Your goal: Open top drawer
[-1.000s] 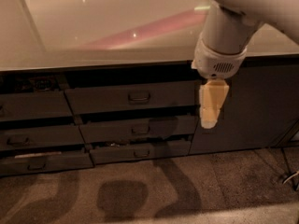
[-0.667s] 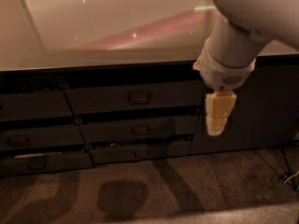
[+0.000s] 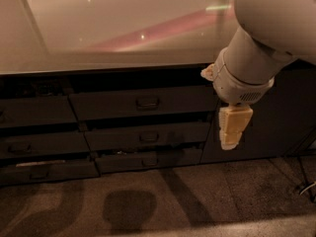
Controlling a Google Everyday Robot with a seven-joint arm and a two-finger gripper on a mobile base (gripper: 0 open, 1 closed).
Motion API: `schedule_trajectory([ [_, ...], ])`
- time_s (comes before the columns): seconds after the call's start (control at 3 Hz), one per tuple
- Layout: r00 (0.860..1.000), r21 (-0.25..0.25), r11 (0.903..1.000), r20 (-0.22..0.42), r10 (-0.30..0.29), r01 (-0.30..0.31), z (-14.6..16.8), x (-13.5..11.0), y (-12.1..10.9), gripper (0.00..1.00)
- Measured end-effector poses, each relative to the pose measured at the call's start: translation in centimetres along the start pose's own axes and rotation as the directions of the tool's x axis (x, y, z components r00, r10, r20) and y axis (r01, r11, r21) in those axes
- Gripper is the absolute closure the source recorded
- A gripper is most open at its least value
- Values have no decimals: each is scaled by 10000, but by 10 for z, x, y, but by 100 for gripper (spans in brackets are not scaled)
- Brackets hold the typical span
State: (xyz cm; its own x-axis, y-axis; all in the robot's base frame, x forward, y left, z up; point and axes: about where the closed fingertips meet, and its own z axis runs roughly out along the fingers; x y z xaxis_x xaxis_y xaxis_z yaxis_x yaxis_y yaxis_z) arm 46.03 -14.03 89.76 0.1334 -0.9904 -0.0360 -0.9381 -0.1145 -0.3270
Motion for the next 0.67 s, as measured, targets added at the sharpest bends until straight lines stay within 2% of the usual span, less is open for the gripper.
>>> schedule_trajectory([
  [0.33,9992,-564,9976,-53,393,-395,33,28,-12,0],
  [0.67,9973,-1500,9862,125,724,-697,106,83,-40,0],
])
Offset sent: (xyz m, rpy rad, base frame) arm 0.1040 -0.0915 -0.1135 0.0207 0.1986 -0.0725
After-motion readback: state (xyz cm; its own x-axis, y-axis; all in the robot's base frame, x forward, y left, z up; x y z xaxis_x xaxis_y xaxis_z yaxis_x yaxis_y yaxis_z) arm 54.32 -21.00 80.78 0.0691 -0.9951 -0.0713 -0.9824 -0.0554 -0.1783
